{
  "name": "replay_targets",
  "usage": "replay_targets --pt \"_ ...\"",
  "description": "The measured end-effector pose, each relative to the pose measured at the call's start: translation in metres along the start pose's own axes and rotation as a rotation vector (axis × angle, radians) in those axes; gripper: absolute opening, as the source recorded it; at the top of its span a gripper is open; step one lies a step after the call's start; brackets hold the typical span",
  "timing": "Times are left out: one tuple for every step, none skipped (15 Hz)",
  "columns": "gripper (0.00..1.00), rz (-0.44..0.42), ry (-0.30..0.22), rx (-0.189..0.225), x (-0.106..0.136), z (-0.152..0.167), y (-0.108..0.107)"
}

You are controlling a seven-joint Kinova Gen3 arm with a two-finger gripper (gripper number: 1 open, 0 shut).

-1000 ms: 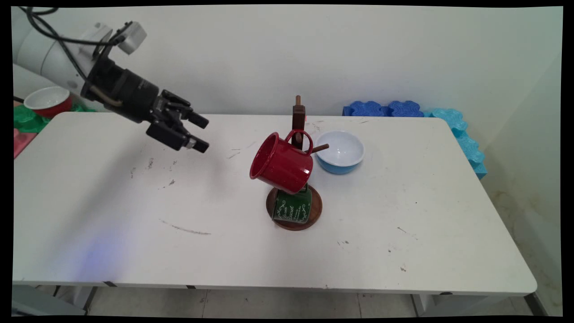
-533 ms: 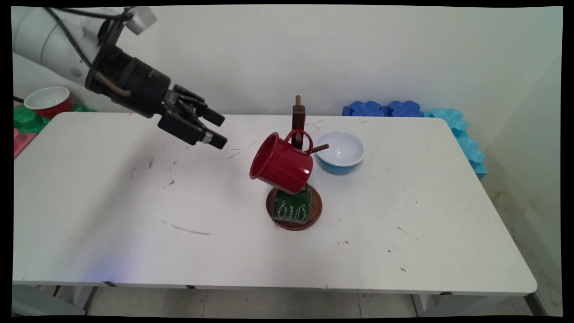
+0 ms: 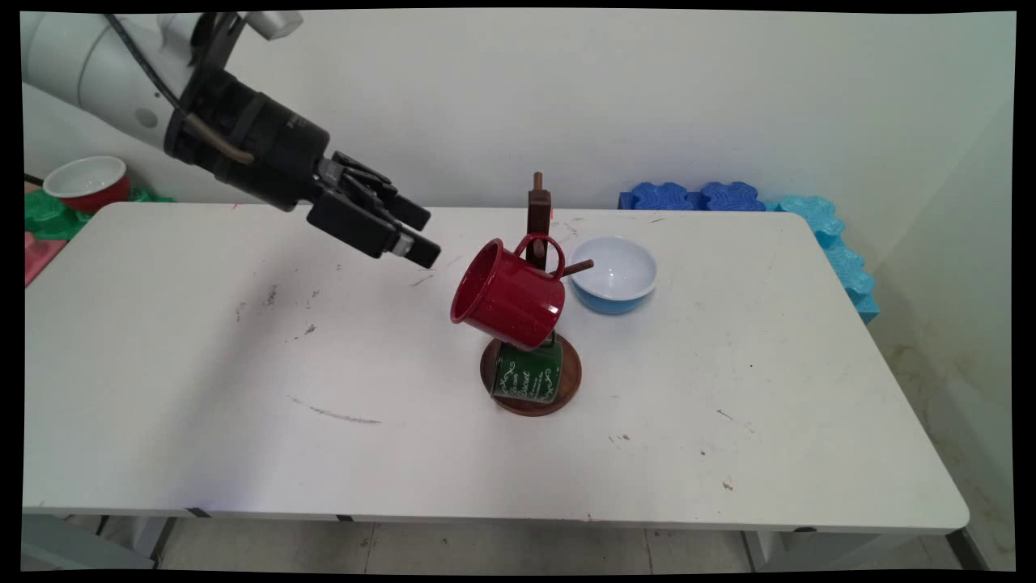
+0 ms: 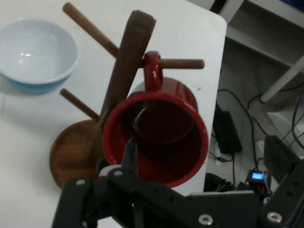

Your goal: Pick up the red mug from the rack

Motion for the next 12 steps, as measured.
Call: replay_targets --pt "1.0 -0.005 0.0 -0.001 0.001 0.001 0.002" --pt "1.0 -0.013 0.001 -0.003 0.002 0.004 0.004" --pt "1.0 -0.018 0.001 -0.005 0.002 0.005 0.006" --pt "1.0 -0.026 0.0 -0.007 0.003 0.008 0.008" --pt "1.0 -0.034 0.0 -0.009 0.003 0.011 0.011" --pt "1.0 -0.042 0.0 -0.012 0.003 0.013 0.013" --pt "1.0 -0.048 -0.001 -0.014 0.003 0.016 0.015" --pt "1.0 -0.055 -0.002 -0.016 0.003 0.019 0.017" --pt "1.0 -0.062 -0.003 -0.019 0.003 0.021 0.019" --pt "1.0 -0.066 -0.004 -0.02 0.003 0.024 0.021" --pt "1.0 -0.067 -0.004 -0.02 0.002 0.026 0.022" --pt "1.0 -0.071 -0.005 -0.021 0.001 0.029 0.024"
